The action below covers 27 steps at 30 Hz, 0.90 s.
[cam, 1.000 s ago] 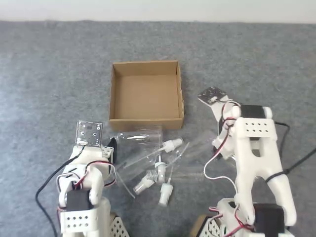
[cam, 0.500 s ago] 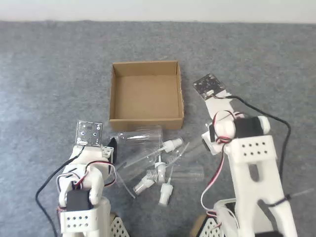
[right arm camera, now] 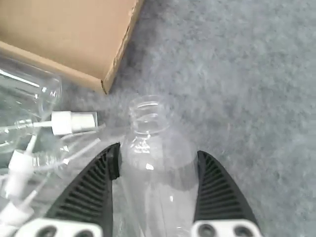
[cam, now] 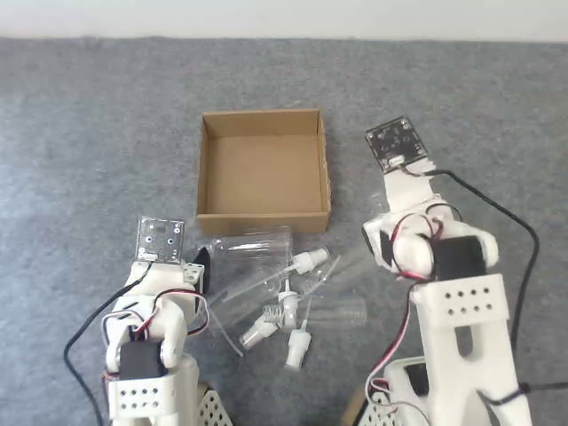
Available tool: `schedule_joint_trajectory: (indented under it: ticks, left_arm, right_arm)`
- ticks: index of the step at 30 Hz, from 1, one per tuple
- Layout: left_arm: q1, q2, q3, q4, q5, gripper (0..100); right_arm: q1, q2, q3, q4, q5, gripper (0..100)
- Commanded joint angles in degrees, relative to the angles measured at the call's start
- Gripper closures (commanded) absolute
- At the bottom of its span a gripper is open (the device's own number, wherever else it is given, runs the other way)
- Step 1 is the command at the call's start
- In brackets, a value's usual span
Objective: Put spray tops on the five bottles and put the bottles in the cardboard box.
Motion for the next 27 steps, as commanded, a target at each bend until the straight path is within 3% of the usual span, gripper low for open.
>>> schedule_joint_trajectory:
  ticks: [1, 19, 27]
  left_arm:
    - [-0.35, -0.88, -1.01, -0.35, -0.35, 82]
    - [-0.35, -0.88, -1.01, -0.35, -0.35, 82]
    - [-0.35, -0.88, -1.01, -0.35, -0.35, 82]
  right_arm:
    - [-2.51, -5.58, 2.81, -4.62, -2.2, 95.8]
    - [-4.0, -16.75, 18.55, -17.19, -6.15, 95.8]
    - [-4.0, -24.84, 23.56, -17.71, -6.51, 95.8]
